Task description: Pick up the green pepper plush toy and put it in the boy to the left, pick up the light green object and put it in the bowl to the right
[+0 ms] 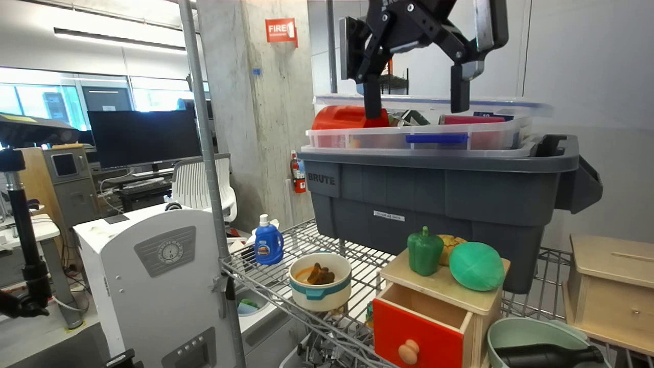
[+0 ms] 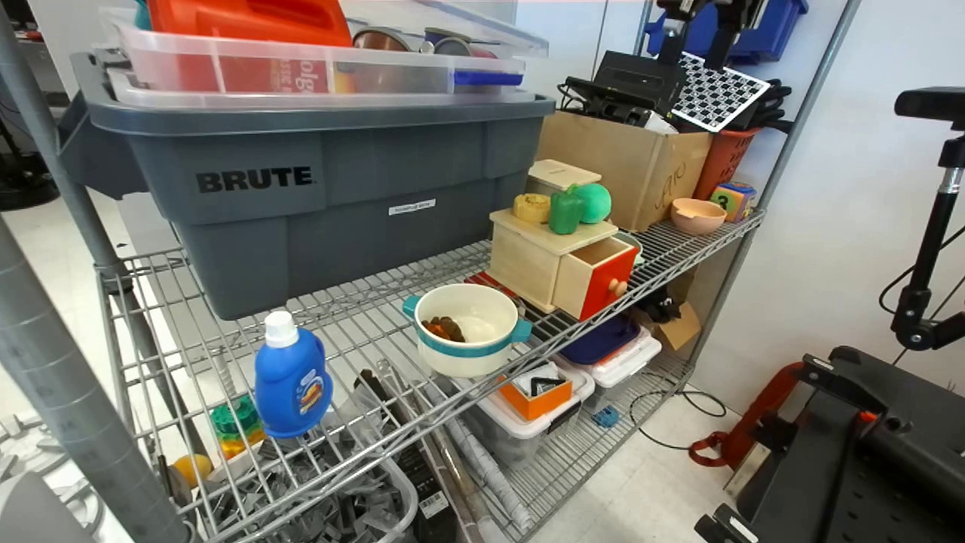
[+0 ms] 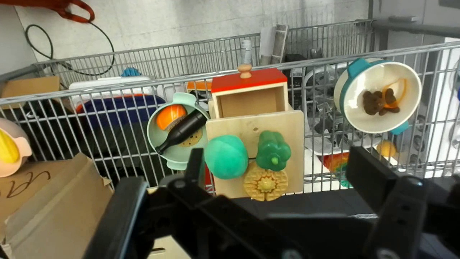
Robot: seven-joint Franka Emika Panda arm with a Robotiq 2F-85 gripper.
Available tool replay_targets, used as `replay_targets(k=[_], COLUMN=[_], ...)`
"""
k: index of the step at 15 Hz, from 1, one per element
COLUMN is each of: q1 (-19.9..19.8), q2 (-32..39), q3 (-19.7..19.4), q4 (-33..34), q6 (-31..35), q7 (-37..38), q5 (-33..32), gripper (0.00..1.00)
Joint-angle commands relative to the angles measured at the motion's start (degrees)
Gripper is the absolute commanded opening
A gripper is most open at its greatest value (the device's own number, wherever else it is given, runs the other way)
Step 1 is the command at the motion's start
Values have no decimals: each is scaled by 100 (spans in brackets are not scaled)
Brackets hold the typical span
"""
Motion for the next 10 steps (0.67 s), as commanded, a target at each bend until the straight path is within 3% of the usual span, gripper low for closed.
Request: replay_targets(k=[1,10], q1=[-137,-111], q2=[654,1390], q3=[6,213], q4=[616,1326], q6=[94,-55], q7=[-343,-286], q5=[184,190], gripper=[100,100])
